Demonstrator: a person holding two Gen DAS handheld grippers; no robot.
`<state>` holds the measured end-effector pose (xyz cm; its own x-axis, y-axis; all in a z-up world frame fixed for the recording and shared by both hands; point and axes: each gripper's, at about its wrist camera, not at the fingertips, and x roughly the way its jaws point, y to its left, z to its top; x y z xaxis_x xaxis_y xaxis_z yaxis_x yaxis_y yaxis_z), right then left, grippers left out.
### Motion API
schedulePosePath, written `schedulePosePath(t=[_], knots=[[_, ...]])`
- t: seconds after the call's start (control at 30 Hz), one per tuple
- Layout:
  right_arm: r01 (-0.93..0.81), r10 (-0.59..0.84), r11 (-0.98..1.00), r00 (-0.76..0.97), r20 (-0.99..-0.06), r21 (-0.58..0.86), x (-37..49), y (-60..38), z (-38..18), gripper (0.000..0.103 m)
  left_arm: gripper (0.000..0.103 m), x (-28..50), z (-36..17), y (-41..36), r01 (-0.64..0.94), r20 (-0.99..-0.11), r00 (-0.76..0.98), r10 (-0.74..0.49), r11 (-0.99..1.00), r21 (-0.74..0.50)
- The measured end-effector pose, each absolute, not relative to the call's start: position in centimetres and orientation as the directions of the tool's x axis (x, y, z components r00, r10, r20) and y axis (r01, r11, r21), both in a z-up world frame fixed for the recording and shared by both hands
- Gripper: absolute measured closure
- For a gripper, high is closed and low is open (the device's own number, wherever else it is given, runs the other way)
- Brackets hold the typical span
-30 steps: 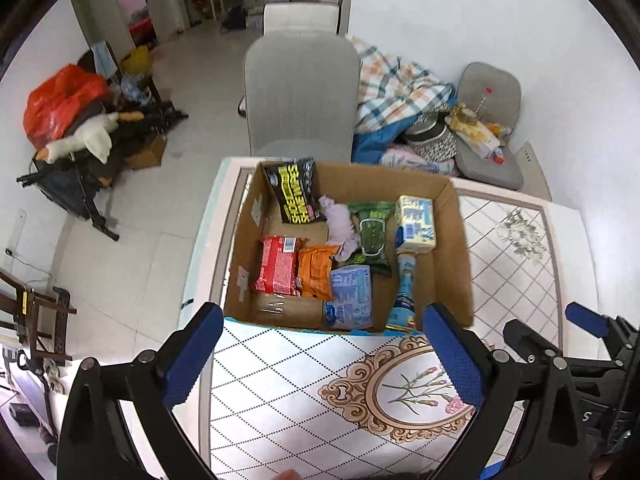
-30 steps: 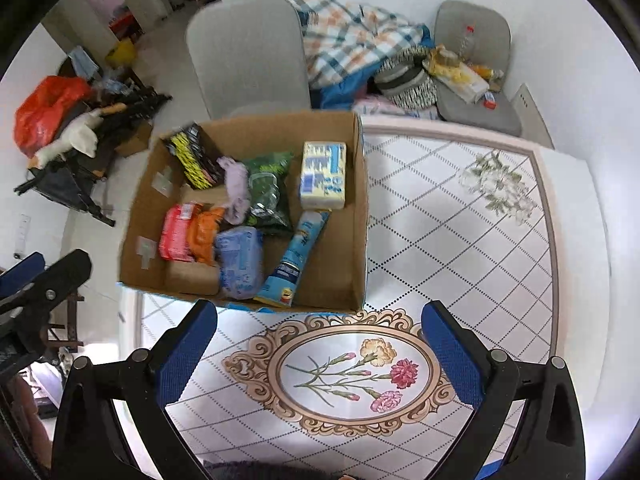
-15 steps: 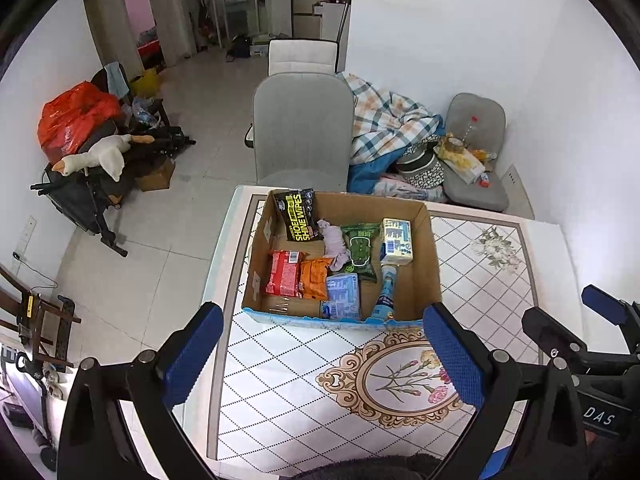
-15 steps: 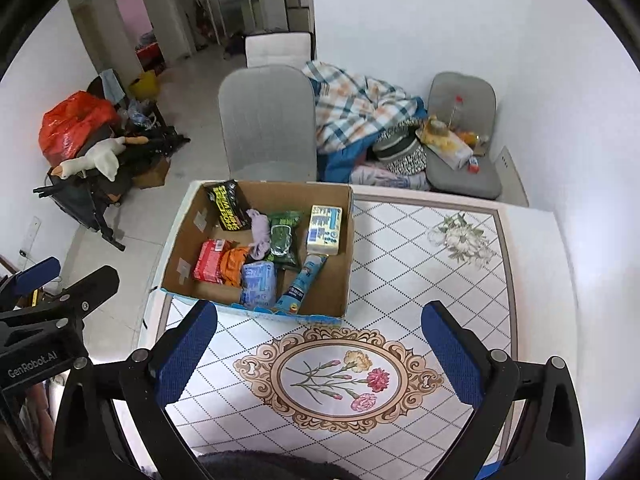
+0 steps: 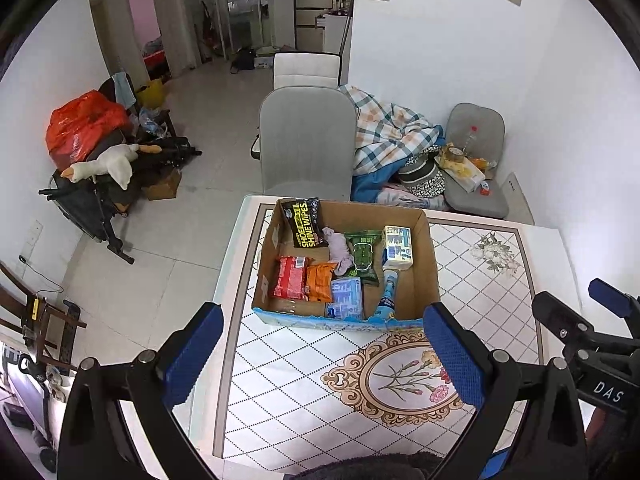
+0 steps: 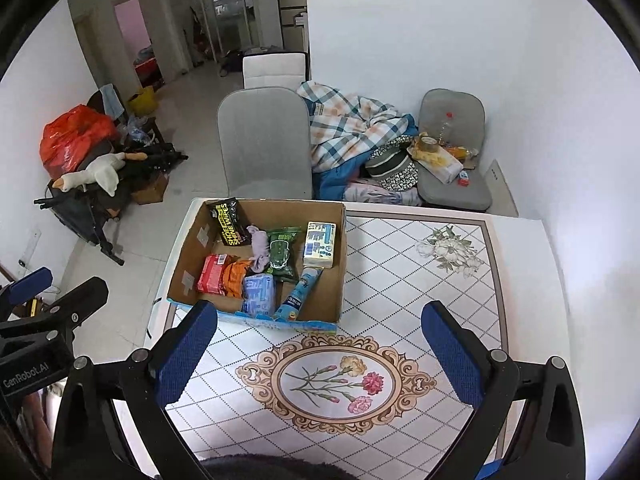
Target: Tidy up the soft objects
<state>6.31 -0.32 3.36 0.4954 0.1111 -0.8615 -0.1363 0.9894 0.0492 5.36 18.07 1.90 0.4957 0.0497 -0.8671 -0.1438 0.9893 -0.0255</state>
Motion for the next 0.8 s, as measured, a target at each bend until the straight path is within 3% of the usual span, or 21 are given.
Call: schedulePosePath(t=[0.8], knots=[[-0.098,0.083,0.994,0.508,-0.857,0.038,5.4,-1.6,4.3,0.000,0.001,4.8,1.8,17.4,-0.143,-0.871,0.489,0.060,0.990,-0.013]])
